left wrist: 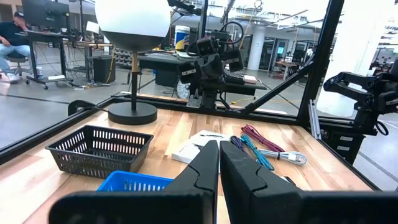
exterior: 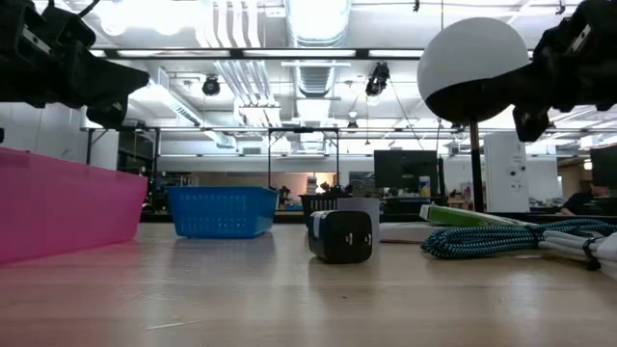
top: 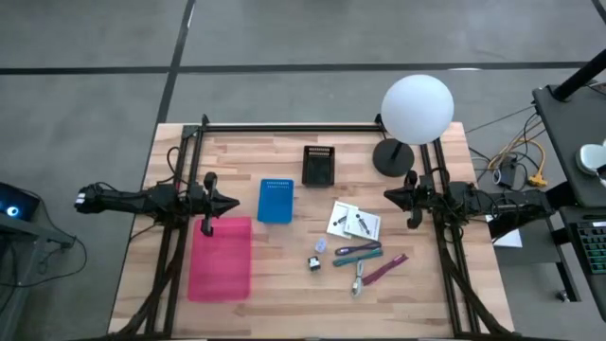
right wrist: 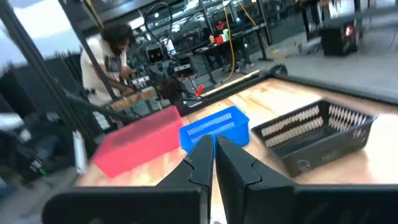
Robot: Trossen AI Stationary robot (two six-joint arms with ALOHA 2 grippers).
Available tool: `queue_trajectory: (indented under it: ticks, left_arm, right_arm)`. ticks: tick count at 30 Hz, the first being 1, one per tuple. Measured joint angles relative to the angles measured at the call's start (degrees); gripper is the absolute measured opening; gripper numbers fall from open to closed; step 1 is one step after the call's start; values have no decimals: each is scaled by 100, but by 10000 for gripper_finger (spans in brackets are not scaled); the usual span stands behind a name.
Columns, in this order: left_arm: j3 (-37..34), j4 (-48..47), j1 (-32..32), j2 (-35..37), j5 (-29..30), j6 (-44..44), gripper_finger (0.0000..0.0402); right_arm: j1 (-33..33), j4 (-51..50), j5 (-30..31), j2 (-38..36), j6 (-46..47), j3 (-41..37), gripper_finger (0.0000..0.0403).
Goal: Pick and place items into bin
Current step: Put the right card reader box into the blue bin
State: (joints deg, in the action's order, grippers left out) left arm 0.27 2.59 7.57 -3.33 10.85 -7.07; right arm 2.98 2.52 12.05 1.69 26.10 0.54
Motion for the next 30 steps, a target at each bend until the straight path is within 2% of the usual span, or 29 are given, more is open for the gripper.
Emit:
queue_trajectory:
  ticks: [8,13,17,21,26,30]
  left_arm:
    - [0,0,0,0,0,0,0]
    - [0,388,-1,-29,5,-72,0]
    - [0,1308,-2,-35,44,-1026,0]
    - [0,1971,-5,-66,519,-2355,0]
    - [0,2023,-2,-166,534,-2431,3]
    - [12,2440,-2,-403,590,-2408,38]
  right_arm:
    - [0,-2,110,0,2548,0,9]
    - [-4,80,166,2,3404,0,9]
    - [1,640,167,2,3353,0,9]
    - [1,1389,290,2,2759,0,9]
    - [1,1573,384,77,2024,0,17]
    - [2,1611,439,208,1998,0,45]
